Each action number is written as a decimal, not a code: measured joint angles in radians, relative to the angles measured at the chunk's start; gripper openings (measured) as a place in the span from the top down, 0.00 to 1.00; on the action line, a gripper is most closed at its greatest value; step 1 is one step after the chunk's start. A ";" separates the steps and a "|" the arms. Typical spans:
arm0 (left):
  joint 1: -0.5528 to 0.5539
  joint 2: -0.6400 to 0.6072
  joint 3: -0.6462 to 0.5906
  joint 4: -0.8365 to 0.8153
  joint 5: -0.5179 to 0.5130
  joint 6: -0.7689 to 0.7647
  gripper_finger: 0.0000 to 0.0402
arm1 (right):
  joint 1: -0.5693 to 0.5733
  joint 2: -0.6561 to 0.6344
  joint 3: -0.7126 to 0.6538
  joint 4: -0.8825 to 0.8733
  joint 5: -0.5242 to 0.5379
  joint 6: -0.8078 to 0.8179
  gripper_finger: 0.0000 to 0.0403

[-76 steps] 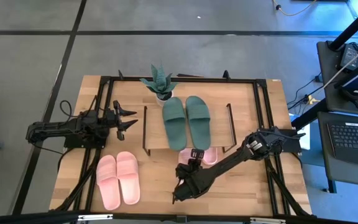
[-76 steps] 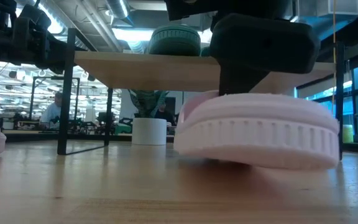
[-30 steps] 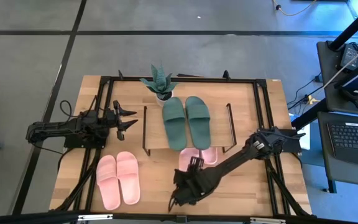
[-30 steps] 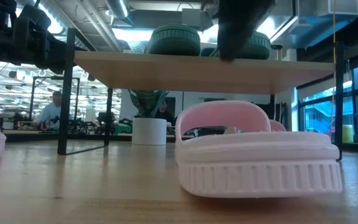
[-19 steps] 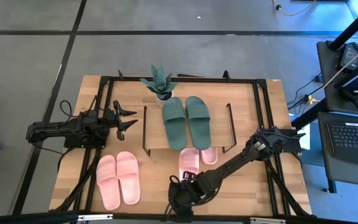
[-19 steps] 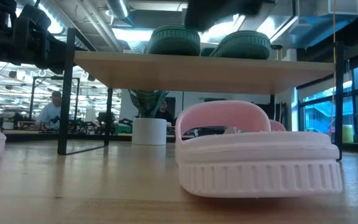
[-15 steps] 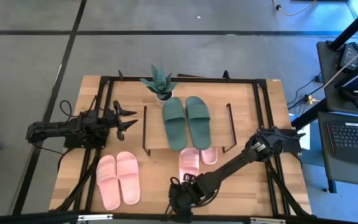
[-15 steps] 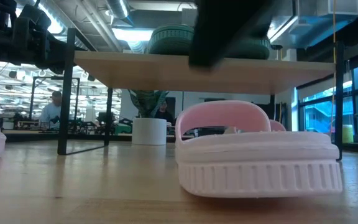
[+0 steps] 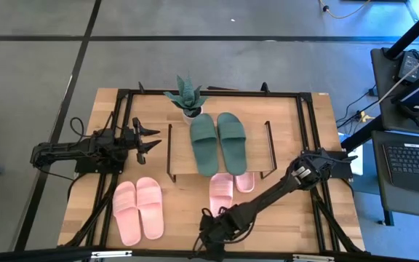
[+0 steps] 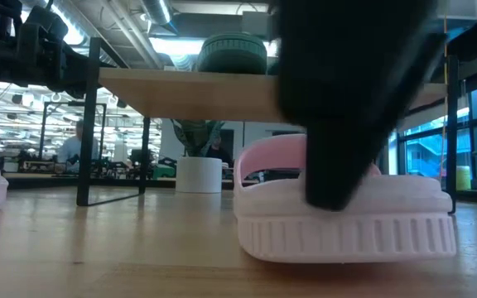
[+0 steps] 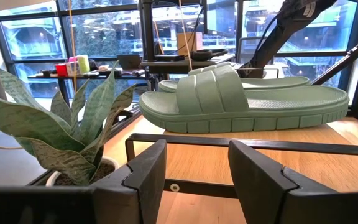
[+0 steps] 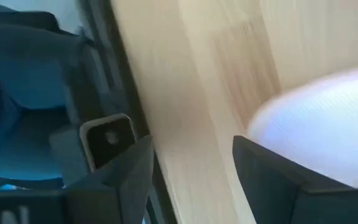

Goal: Pick and place slides into the shelf
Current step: Put the right pink slide under the shelf

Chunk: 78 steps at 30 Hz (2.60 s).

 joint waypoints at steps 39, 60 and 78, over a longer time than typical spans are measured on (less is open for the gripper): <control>0.000 0.000 0.000 0.000 0.000 0.000 0.59 | -0.121 0.000 0.001 -0.332 0.185 -0.117 0.45; 0.000 0.000 0.000 0.000 0.000 0.000 0.59 | -0.124 0.000 0.044 -0.401 0.250 -0.128 0.45; 0.000 0.000 0.000 0.001 0.000 -0.001 0.59 | -0.047 -0.001 0.336 -0.475 0.543 -0.392 0.45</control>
